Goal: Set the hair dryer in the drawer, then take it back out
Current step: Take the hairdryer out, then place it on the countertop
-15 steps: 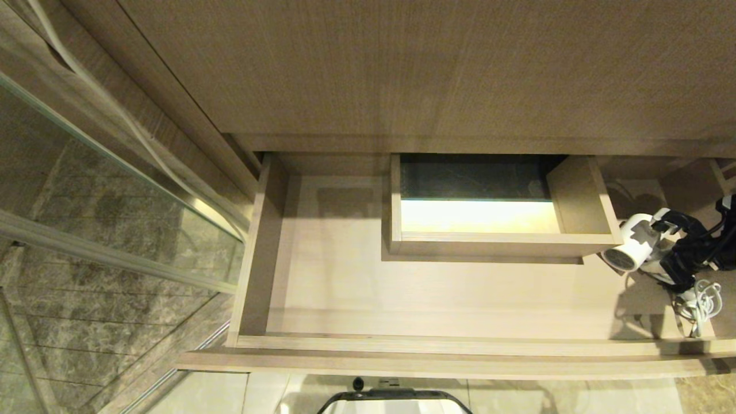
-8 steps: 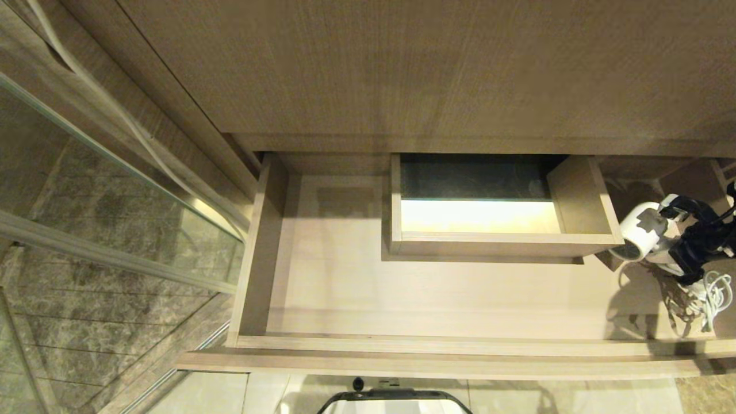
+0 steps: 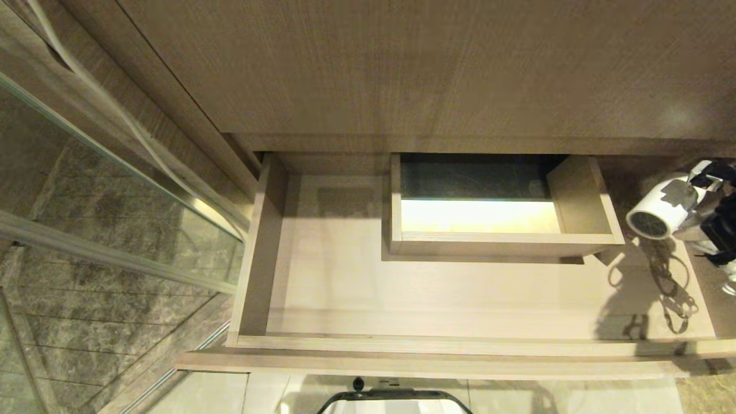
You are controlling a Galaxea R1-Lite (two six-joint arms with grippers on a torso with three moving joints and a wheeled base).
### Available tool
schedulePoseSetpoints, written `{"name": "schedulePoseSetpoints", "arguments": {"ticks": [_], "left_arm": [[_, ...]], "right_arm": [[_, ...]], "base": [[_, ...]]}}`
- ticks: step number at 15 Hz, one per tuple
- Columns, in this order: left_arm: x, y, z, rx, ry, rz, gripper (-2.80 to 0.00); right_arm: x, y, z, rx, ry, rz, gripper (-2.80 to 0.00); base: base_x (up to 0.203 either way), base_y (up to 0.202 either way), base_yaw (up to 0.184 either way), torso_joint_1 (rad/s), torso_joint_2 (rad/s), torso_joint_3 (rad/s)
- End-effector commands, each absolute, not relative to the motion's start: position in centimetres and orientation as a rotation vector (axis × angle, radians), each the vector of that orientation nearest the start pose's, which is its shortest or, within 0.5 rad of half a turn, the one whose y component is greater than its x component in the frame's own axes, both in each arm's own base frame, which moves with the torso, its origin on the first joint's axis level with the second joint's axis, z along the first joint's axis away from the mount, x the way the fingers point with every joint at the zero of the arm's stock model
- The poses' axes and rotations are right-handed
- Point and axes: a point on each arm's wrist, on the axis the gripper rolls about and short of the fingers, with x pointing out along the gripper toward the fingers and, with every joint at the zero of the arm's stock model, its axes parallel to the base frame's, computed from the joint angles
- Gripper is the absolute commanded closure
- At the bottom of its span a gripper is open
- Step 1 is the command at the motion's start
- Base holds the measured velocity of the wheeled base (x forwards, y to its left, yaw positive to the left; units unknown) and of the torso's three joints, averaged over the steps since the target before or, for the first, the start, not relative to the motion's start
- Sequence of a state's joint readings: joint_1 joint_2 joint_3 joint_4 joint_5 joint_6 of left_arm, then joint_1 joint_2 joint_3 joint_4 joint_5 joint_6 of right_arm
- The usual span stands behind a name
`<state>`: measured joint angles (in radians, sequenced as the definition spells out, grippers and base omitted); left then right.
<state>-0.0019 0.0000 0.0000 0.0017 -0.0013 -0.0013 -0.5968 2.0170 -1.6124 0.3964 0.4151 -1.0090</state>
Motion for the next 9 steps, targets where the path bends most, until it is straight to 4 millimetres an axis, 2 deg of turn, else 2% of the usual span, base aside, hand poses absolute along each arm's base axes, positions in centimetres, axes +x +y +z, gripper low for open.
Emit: {"name": "schedulePoseSetpoints", "arguments": {"ticks": [1,4,9], "left_arm": [[-2.3,0.0,7.5,-0.002,0.002,-0.003,0.00],[-2.3,0.0,7.5,-0.002,0.002,-0.003,0.00],[-2.3,0.0,7.5,-0.002,0.002,-0.003,0.00]], "right_arm": [[29.4,-19.1,24.5,-0.625,0.635,0.139,0.00],[24.7,-16.8,27.4,-0.652,0.604,0.077,0.00],[16.5,-11.6,29.8,-0.699,0.601,-0.076,0.00]], "base": [[0.000,0.000,0.000,0.000,0.00,0.000],[0.000,0.000,0.000,0.000,0.00,0.000],[0.000,0.000,0.000,0.000,0.00,0.000]]}}
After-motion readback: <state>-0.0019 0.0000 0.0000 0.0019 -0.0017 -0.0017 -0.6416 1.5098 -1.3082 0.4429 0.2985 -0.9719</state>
